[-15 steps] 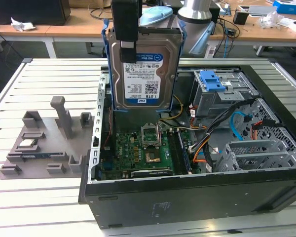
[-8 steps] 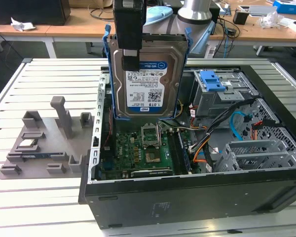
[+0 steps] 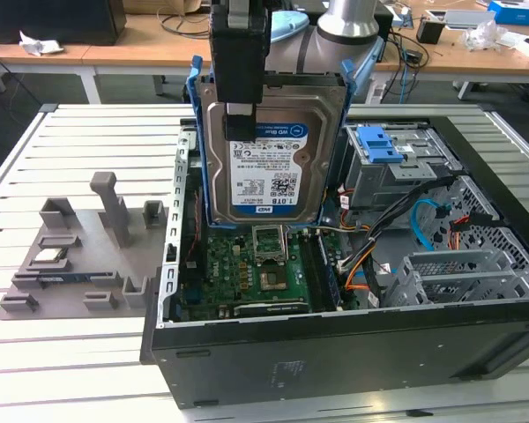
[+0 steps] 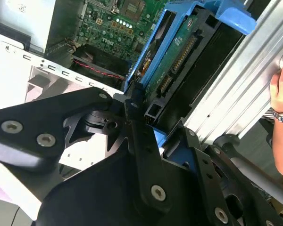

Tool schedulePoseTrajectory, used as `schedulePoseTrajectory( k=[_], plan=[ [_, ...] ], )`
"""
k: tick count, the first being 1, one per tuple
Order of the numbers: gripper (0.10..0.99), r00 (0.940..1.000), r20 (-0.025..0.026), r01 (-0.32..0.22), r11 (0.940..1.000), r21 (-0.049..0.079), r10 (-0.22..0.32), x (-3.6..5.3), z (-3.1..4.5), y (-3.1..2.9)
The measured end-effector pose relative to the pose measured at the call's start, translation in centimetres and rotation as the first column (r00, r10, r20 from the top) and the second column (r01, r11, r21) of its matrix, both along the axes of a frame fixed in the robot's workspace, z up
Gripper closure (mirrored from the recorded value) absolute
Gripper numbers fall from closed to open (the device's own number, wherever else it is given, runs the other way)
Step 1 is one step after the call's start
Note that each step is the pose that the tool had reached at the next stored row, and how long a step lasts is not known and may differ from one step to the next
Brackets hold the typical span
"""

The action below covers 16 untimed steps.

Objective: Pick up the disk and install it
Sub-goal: 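Pick up the disk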

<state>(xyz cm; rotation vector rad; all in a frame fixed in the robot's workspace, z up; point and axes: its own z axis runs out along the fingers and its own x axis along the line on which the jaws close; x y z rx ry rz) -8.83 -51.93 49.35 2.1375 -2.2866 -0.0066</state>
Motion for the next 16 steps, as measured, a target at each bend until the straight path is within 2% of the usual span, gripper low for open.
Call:
schedulePoseTrajectory(
  k=[3,5,16],
  plan=[
    [0.718,1.0000,0.0000,0.000,1.0000,0.000,0.000,0.08,0.00,-0.38],
    [0.718,1.0000,0.0000,0.000,1.0000,0.000,0.000,0.19,0.00,-0.88],
    [0.718,1.0000,0.0000,0.000,1.0000,0.000,0.000,0.55,-0.01,-2.76]
  ],
)
